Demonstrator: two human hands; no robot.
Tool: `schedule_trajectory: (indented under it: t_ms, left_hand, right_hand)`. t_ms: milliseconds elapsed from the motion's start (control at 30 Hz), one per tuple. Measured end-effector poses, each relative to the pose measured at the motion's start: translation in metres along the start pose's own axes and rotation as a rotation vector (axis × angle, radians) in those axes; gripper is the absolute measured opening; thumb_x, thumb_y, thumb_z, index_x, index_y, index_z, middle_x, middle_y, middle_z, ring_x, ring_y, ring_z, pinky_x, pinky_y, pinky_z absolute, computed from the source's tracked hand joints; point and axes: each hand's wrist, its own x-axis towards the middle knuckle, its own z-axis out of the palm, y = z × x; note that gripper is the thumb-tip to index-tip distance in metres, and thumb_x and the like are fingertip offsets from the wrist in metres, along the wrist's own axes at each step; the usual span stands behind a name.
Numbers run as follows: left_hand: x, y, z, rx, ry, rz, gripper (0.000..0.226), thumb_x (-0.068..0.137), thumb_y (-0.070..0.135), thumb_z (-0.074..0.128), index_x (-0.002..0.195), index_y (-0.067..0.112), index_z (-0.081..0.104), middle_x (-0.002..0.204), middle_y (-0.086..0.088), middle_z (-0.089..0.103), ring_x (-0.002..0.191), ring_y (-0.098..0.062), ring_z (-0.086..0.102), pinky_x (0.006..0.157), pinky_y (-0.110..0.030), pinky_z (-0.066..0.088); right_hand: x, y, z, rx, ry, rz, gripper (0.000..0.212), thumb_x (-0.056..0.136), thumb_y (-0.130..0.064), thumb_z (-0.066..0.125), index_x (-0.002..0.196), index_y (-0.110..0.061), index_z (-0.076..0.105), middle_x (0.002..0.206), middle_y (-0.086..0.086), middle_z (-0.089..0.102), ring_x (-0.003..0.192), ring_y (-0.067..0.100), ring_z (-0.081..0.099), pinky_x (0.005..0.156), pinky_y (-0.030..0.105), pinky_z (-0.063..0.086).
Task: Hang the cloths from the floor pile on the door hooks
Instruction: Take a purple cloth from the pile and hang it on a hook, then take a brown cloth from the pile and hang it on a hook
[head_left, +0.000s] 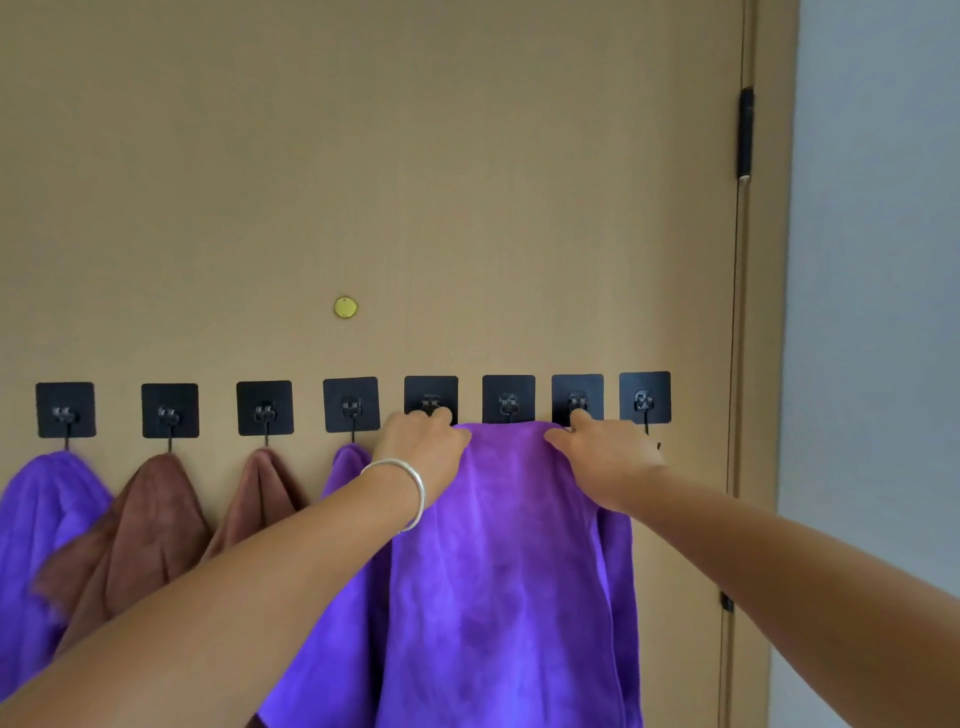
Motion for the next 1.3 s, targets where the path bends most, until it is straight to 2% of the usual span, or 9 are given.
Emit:
schedule_trajectory:
  t_ms: [167, 267, 467, 633, 767, 867, 967, 1100, 1300]
  left_hand:
    - [0.002, 0.03, -0.001, 0.092, -0.139, -0.043, 0.033, 0.09, 0.006, 0.037, 0.107, 0.02, 0.062, 0.093, -0.002, 0.049, 0.087, -0.022, 0.057, 0.066, -0.033, 0.032]
    - [-0.003, 0.056, 0.008, 0.073, -0.231, -0.017, 0.038, 0.092, 0.006, 0.034, 0.113, 0.02, 0.061, 0.112, -0.001, 0.061, 0.103, -0.024, 0.058, 0.085, -0.039, 0.036]
    - [-0.016, 0.075, 0.014, -0.202, -0.42, 0.005, 0.026, 0.091, 0.011, 0.044, 0.111, 0.014, 0.062, 0.116, -0.005, 0.062, 0.107, -0.027, 0.059, 0.088, -0.036, 0.043]
    - [-0.032, 0.078, 0.021, -0.128, -0.429, 0.126, 0.046, 0.096, 0.046, 0.038, 0.126, 0.016, 0.056, 0.126, -0.008, 0.045, 0.117, -0.03, 0.04, 0.091, -0.043, 0.037]
    - [-0.05, 0.087, 0.03, 0.095, -0.317, 0.344, 0.055, 0.095, 0.053, 0.038, 0.126, 0.011, 0.056, 0.125, -0.01, 0.046, 0.113, -0.03, 0.038, 0.091, -0.043, 0.03]
    - [-0.051, 0.077, 0.024, 0.119, -0.28, 0.437, 0.048, 0.096, 0.048, 0.038, 0.118, 0.012, 0.061, 0.119, -0.01, 0.053, 0.109, -0.03, 0.042, 0.091, -0.043, 0.03]
    - [-0.03, 0.057, 0.0, 0.097, -0.115, 0.254, 0.033, 0.097, 0.035, 0.037, 0.1, 0.018, 0.066, 0.104, -0.006, 0.061, 0.097, -0.028, 0.053, 0.083, -0.041, 0.036]
    - [0.002, 0.043, -0.023, 0.05, 0.166, 0.079, 0.03, 0.094, 0.03, 0.033, 0.092, 0.022, 0.062, 0.096, 0.0, 0.058, 0.091, -0.024, 0.052, 0.077, -0.037, 0.035]
    - [0.02, 0.073, -0.009, -0.177, 0.441, 0.211, 0.06, 0.089, 0.048, 0.045, 0.14, 0.016, 0.045, 0.141, -0.006, 0.046, 0.138, -0.026, 0.031, 0.112, -0.05, 0.02]
  right_hand:
    - [-0.001, -0.021, 0.017, -0.019, -0.044, -0.067, 0.032, 0.098, -0.017, 0.033, 0.125, -0.017, 0.05, 0.107, 0.009, 0.053, 0.089, 0.031, 0.06, 0.061, 0.036, 0.036]
    - [-0.005, -0.038, 0.034, 0.075, -0.062, -0.08, 0.029, 0.096, -0.017, 0.039, 0.124, -0.016, 0.048, 0.109, 0.009, 0.056, 0.091, 0.031, 0.06, 0.062, 0.035, 0.037]
    - [-0.012, -0.035, 0.062, 0.18, 0.008, -0.078, 0.03, 0.09, -0.019, 0.048, 0.12, -0.02, 0.049, 0.119, 0.004, 0.048, 0.099, 0.029, 0.056, 0.069, 0.035, 0.037]
    - [-0.015, -0.03, 0.077, 0.151, 0.079, -0.187, 0.027, 0.09, -0.024, 0.053, 0.115, -0.021, 0.063, 0.115, 0.004, 0.052, 0.106, 0.026, 0.05, 0.086, 0.038, 0.042]
    - [-0.024, -0.028, 0.082, 0.212, 0.035, -0.244, 0.026, 0.09, -0.025, 0.049, 0.112, -0.021, 0.063, 0.105, 0.001, 0.058, 0.096, 0.025, 0.056, 0.077, 0.037, 0.049]
    - [-0.026, -0.018, 0.078, 0.239, 0.078, -0.268, 0.022, 0.09, -0.023, 0.046, 0.104, -0.02, 0.062, 0.098, 0.002, 0.058, 0.088, 0.027, 0.058, 0.064, 0.034, 0.039]
    - [-0.026, -0.001, 0.065, 0.219, 0.196, -0.274, 0.009, 0.086, -0.019, 0.052, 0.088, -0.019, 0.061, 0.082, 0.0, 0.058, 0.069, 0.026, 0.058, 0.054, 0.03, 0.028]
    - [-0.03, 0.023, 0.058, 0.366, 0.518, -0.2, 0.008, 0.075, -0.007, 0.06, 0.07, -0.011, 0.063, 0.062, 0.002, 0.056, 0.049, 0.026, 0.052, 0.04, 0.028, 0.035]
    - [-0.06, 0.065, 0.057, 0.209, 0.647, -0.032, 0.012, 0.08, -0.007, 0.06, 0.088, -0.007, 0.069, 0.084, 0.009, 0.061, 0.073, 0.027, 0.055, 0.061, 0.037, 0.045]
